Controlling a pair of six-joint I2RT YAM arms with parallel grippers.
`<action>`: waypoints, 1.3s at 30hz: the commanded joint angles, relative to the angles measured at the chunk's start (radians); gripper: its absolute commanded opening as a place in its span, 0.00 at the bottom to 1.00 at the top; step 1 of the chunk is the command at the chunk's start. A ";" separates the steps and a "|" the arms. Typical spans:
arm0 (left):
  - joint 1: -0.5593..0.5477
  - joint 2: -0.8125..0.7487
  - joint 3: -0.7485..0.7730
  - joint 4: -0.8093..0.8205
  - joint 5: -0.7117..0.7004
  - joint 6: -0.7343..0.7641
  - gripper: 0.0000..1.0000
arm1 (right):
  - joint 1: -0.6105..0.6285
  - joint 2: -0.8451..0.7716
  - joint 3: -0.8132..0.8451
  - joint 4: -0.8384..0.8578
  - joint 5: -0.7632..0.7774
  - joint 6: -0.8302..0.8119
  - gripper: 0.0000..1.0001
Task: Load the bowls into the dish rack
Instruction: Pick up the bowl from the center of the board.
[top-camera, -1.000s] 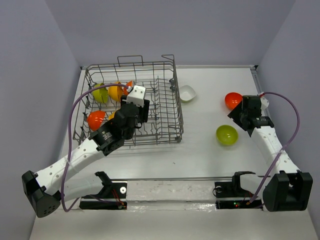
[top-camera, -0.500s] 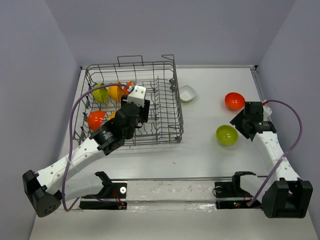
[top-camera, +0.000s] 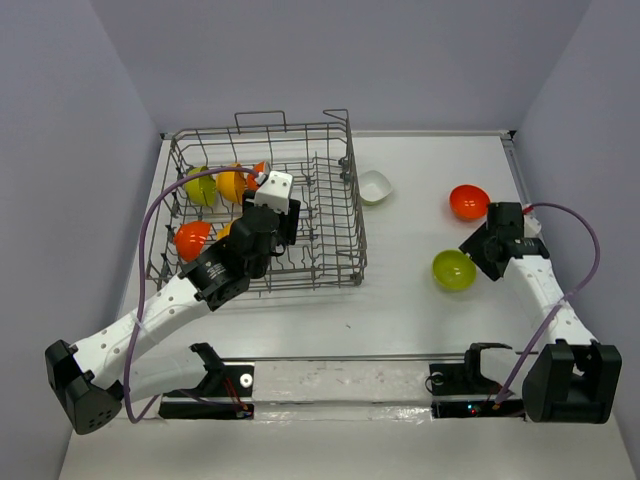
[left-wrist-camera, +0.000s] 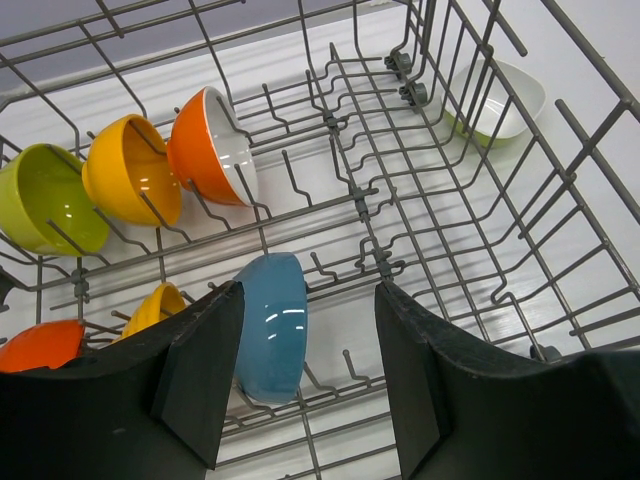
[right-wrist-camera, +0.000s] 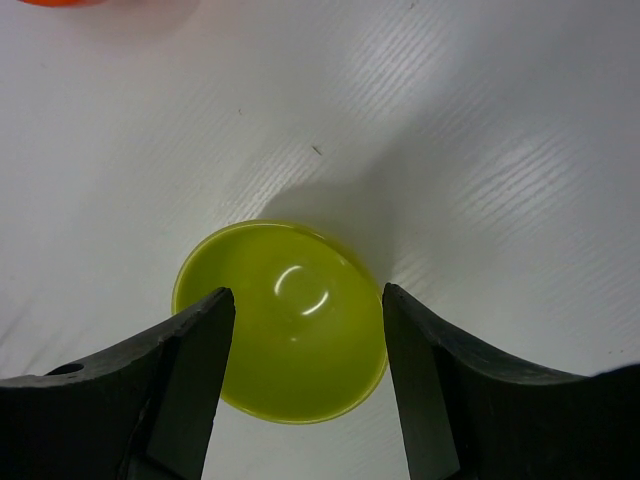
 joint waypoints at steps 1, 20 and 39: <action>0.006 -0.009 -0.011 0.048 0.001 0.009 0.66 | -0.032 -0.003 -0.022 0.045 -0.007 -0.001 0.67; 0.009 -0.009 -0.009 0.047 0.008 0.009 0.66 | -0.060 0.009 -0.065 0.061 -0.088 -0.007 0.66; 0.009 -0.004 -0.009 0.047 0.024 0.007 0.66 | -0.060 0.017 -0.097 0.077 -0.094 -0.010 0.59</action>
